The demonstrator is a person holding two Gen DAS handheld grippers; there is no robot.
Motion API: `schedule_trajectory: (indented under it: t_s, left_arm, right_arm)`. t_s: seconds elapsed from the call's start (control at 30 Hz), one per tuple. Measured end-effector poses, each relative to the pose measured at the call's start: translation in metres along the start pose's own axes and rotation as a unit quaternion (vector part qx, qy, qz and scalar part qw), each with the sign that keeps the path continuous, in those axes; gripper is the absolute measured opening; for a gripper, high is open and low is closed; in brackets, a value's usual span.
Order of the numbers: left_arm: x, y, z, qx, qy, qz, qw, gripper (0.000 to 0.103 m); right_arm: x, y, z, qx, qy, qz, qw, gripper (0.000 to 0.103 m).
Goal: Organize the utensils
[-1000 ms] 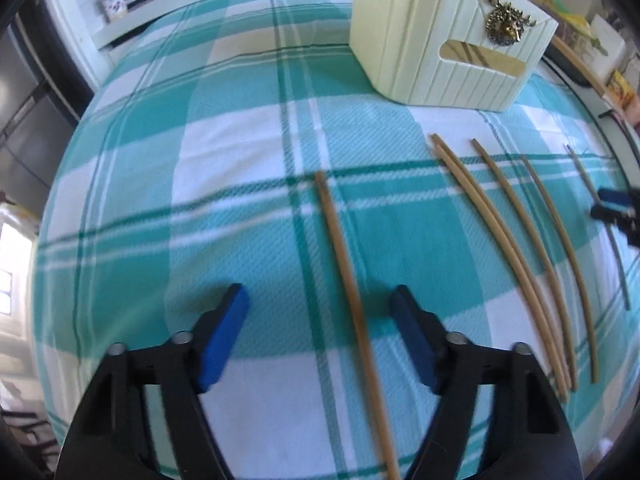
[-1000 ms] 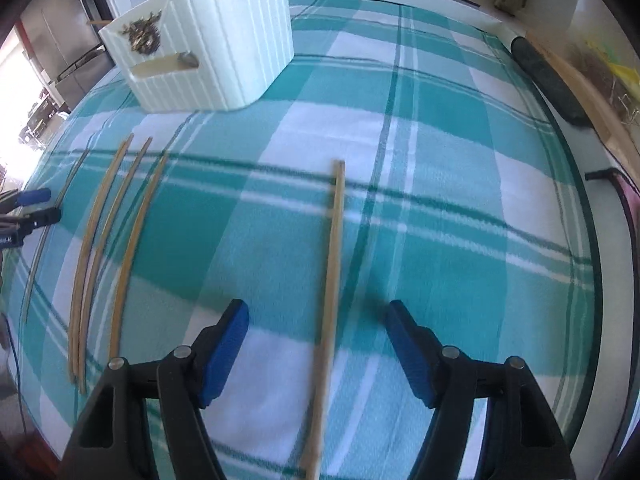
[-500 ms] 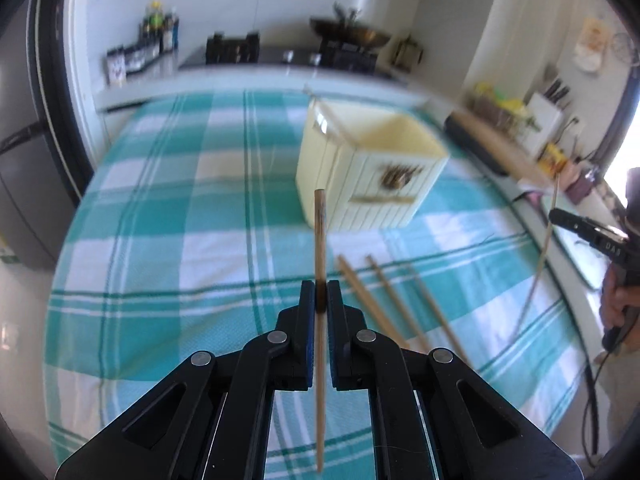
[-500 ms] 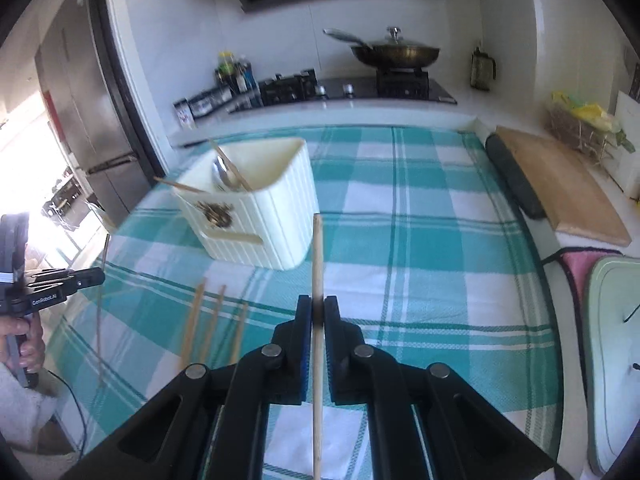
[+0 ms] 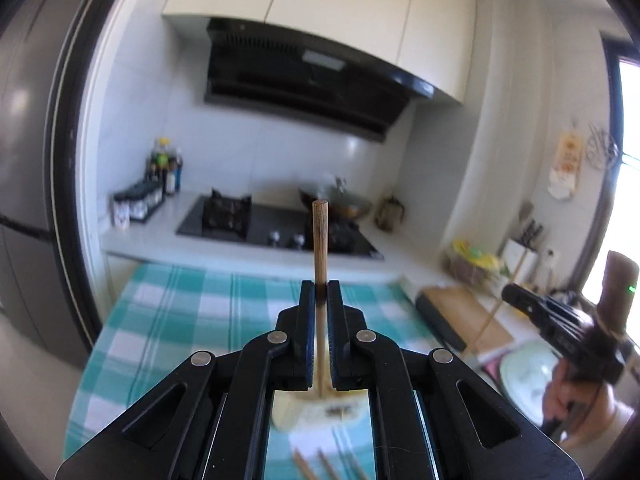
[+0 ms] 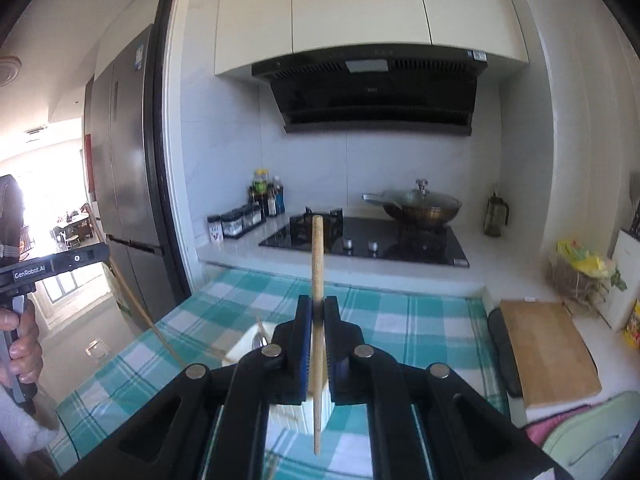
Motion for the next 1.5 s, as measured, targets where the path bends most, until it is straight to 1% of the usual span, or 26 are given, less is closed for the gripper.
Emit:
schedule_trajectory:
  t_s: [0.03,0.1,0.17,0.23,0.3,0.33,0.43,0.47,0.53,0.57,0.6,0.63,0.67,0.7,0.73,0.77,0.83,0.9,0.93,1.0,1.07,1.13,1.2,1.27,1.33,1.5]
  left_arm:
    - [-0.002,0.003,0.009,-0.006,0.007,0.001,1.0,0.004]
    - [-0.006,0.003,0.04,0.0,0.018,0.008,0.9998,0.004]
    - [-0.006,-0.005,0.068,0.019,0.026,0.009,0.9994,0.004]
    - [-0.001,-0.018,0.093,0.046,0.029,0.005,0.9985,0.004]
    - [0.004,-0.035,0.117,0.085,0.027,-0.003,0.9961,0.004]
    - [0.008,-0.045,0.13,0.107,0.025,-0.005,0.994,0.004]
    - [0.015,-0.07,0.155,0.163,0.028,-0.005,0.9863,0.004]
    - [0.016,-0.077,0.16,0.176,0.029,-0.007,0.9839,0.004]
    - [0.02,-0.089,0.165,0.201,0.033,-0.014,0.9789,0.005]
    - [0.022,-0.094,0.165,0.209,0.034,-0.019,0.9772,0.013]
    - [0.024,-0.098,0.162,0.216,0.033,-0.024,0.9756,0.031]
    - [0.027,-0.103,0.158,0.221,0.032,-0.029,0.9743,0.042]
    - [0.029,-0.108,0.149,0.224,0.032,-0.031,0.9736,0.058]
    - [0.029,-0.113,0.139,0.226,0.032,-0.028,0.9733,0.065]
    - [0.03,-0.122,0.126,0.233,0.031,-0.02,0.9717,0.066]
    - [0.03,-0.131,0.116,0.243,0.03,-0.014,0.9694,0.069]
    - [0.032,-0.154,0.092,0.264,0.024,-0.008,0.9643,0.074]
    - [0.031,-0.187,0.061,0.277,0.017,-0.007,0.9606,0.081]
    - [0.032,-0.202,0.049,0.283,0.019,-0.007,0.9589,0.082]
    - [0.03,-0.236,0.027,0.29,0.033,-0.008,0.9565,0.083]
    - [0.025,-0.265,0.009,0.294,0.053,-0.011,0.9543,0.083]
    - [0.02,-0.28,-0.003,0.29,0.059,-0.011,0.9551,0.083]
    - [0.014,-0.291,-0.013,0.285,0.061,-0.011,0.9566,0.083]
    - [0.01,-0.296,-0.017,0.288,0.059,-0.012,0.9558,0.083]
    - [0.009,-0.297,-0.02,0.287,0.062,-0.012,0.9559,0.083]
    - [0.007,-0.293,-0.027,0.275,0.066,-0.016,0.959,0.083]
  right_arm:
    - [0.004,0.009,0.006,-0.018,0.004,-0.005,1.0,0.006]
    - [0.011,0.021,0.021,-0.045,0.012,-0.013,0.999,0.006]
    - [0.016,0.023,0.04,-0.054,0.014,-0.018,0.998,0.006]
    - [0.019,0.017,0.062,-0.055,0.012,-0.029,0.998,0.006]
    - [0.021,0.005,0.087,-0.038,0.012,-0.035,0.999,0.006]
    - [0.02,-0.003,0.102,-0.023,0.013,-0.036,0.999,0.006]
    - [0.016,-0.028,0.138,0.039,0.028,-0.019,0.999,0.006]
    - [0.013,-0.038,0.153,0.069,0.039,-0.007,0.997,0.006]
    - [0.011,-0.056,0.171,0.115,0.054,0.012,0.992,0.007]
    - [0.01,-0.064,0.18,0.138,0.054,0.019,0.989,0.007]
    - [0.009,-0.071,0.184,0.152,0.055,0.027,0.986,0.009]
    - [0.007,-0.078,0.186,0.162,0.059,0.037,0.984,0.014]
    - [0.005,-0.084,0.183,0.166,0.059,0.047,0.983,0.032]
    - [0.004,-0.089,0.178,0.167,0.055,0.057,0.983,0.049]
    - [0.001,-0.094,0.168,0.164,0.054,0.068,0.983,0.052]
    - [0.0,-0.1,0.156,0.166,0.055,0.074,0.982,0.052]
    - [0.001,-0.116,0.133,0.184,0.051,0.08,0.978,0.052]
    - [0.002,-0.138,0.101,0.198,0.041,0.086,0.976,0.052]
    - [0.004,-0.15,0.086,0.2,0.034,0.085,0.975,0.052]
    - [0.011,-0.177,0.051,0.2,0.015,0.075,0.977,0.053]
    - [0.019,-0.204,0.026,0.209,-0.019,0.059,0.976,0.053]
    - [0.024,-0.228,0.004,0.217,-0.05,0.06,0.973,0.053]
    - [0.026,-0.246,-0.012,0.222,-0.063,0.074,0.97,0.053]
    - [0.03,-0.255,-0.024,0.222,-0.075,0.061,0.97,0.053]
    - [0.033,-0.259,-0.03,0.224,-0.091,0.045,0.969,0.053]
    - [0.033,-0.262,-0.039,0.215,-0.111,0.045,0.969,0.053]
Point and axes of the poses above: each gripper's, at about its wrist camera, not at the fingertips, and z roughly the way its jaws point, x to its left, y to its top, the point moved 1 cm from there along z, roughly the way its jaws point, and after that the axes turned 3 degrees about -z, right-handed, at the moved point
